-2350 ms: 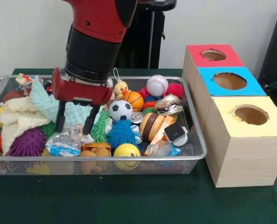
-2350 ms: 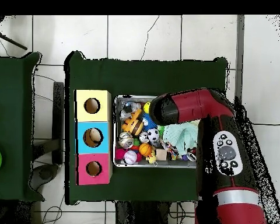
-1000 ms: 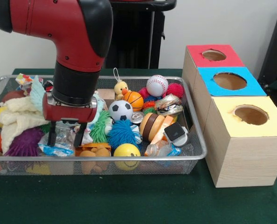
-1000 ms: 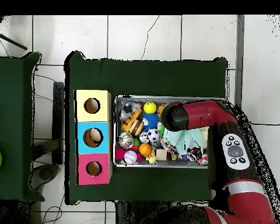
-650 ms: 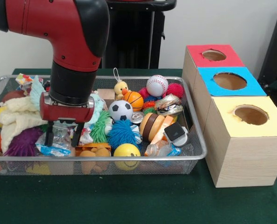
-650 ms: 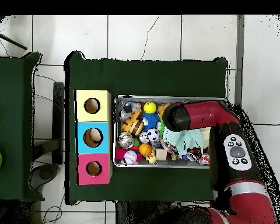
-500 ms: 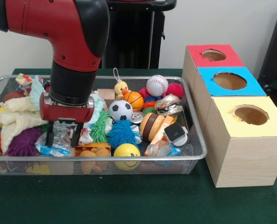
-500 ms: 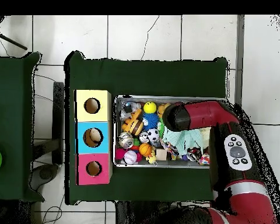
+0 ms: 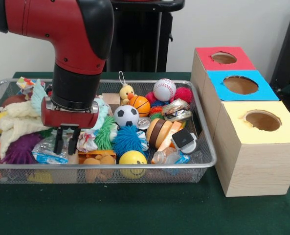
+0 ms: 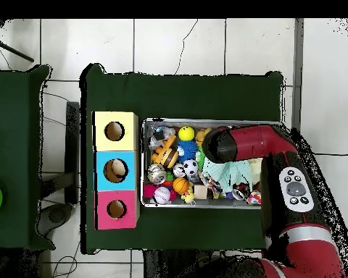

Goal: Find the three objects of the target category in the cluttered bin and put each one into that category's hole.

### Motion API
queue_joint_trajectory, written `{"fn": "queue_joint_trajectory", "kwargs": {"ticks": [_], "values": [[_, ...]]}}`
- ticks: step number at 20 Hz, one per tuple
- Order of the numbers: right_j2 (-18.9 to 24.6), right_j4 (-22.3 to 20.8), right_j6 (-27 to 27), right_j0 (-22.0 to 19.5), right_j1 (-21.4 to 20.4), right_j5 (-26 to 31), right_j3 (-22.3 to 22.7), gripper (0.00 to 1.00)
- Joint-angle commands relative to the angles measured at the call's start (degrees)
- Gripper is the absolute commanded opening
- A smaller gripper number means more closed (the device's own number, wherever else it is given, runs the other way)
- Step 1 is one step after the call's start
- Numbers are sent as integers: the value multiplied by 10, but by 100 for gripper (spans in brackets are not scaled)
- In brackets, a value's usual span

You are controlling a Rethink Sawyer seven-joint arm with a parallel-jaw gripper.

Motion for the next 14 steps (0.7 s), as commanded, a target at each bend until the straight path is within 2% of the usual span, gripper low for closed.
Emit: {"fn": "queue_joint_trajectory", "kwargs": {"ticks": [1,7,9,14], "values": [[49,-44,-111,-10,34,-20,23,0],[48,-38,-108,-6,24,-12,27,0],[45,-35,-105,-2,6,-5,39,0],[30,-6,-109,25,-92,62,94,0]]}}
